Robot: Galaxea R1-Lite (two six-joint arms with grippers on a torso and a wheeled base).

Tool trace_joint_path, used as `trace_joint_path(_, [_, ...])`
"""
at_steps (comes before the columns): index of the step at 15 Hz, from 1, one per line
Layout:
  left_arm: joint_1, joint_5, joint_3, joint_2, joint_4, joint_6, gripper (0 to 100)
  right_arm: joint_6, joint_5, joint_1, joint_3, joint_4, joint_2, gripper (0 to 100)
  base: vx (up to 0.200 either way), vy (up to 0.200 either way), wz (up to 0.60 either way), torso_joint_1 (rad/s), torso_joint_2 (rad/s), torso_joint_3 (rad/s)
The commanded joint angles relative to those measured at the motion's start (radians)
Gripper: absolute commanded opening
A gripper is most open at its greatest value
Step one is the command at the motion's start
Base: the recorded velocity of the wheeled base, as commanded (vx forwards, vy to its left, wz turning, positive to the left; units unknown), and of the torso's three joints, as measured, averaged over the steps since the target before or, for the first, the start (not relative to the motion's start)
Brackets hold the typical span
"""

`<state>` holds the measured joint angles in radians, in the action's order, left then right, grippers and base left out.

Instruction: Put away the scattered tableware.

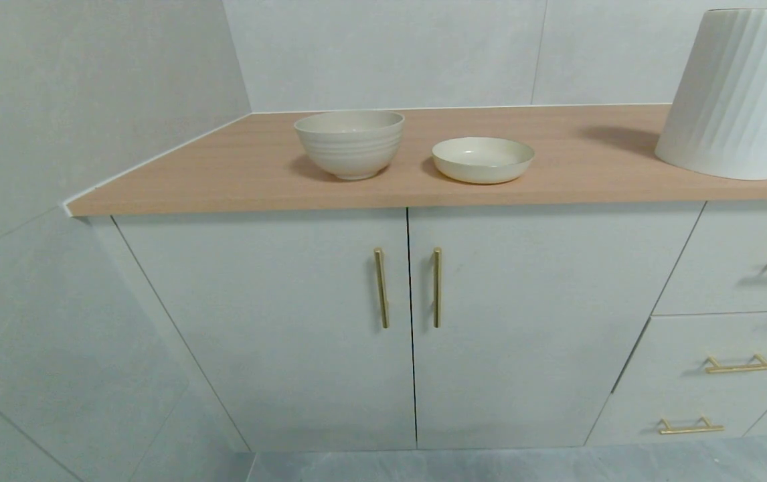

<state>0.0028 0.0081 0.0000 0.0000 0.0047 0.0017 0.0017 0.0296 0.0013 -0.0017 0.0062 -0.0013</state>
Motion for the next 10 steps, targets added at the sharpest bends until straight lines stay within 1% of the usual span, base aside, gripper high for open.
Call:
trace_joint_path(1, [0.0,0.0,0.0,0.0,0.0,0.0,100,0.0,0.001,0.0,0.0,0.0,0.001,100,0.0,0.0,0.0,0.0,0.0,0.0])
trace_joint_path(4, [0.0,0.001,0.0,0.0,0.0,0.0,100,-0.009,0.001,0.0,-0.001,0.0,0.001,100,0.0,0.0,0.0,0.0,0.0,0.0])
trace_joint_path(5, [0.0,0.001,0.0,0.0,0.0,0.0,100,-0.031,0.006,0.0,-0.014,0.0,0.001,100,0.0,0.0,0.0,0.0,0.0,0.0])
trace_joint_path(6, [0.0,0.0,0.0,0.0,0.0,0.0,100,-0.02,0.046,0.009,-0.106,-0.005,0.024,100,0.0,0.0,0.0,0.0,0.0,0.0])
trace_joint_path(7, [0.0,0.0,0.0,0.0,0.0,0.0,100,0.032,0.122,0.014,-0.198,0.011,0.052,100,0.0,0.0,0.0,0.0,0.0,0.0])
trace_joint_path(9, [0.0,0.0,0.0,0.0,0.0,0.0,100,0.027,0.242,0.013,-0.202,0.071,0.122,100,0.0,0.0,0.0,0.0,0.0,0.0])
trace_joint_path(10, [0.0,0.0,0.0,0.0,0.0,0.001,100,0.017,0.254,0.016,-0.205,0.095,0.158,100,0.0,0.0,0.0,0.0,0.0,0.0])
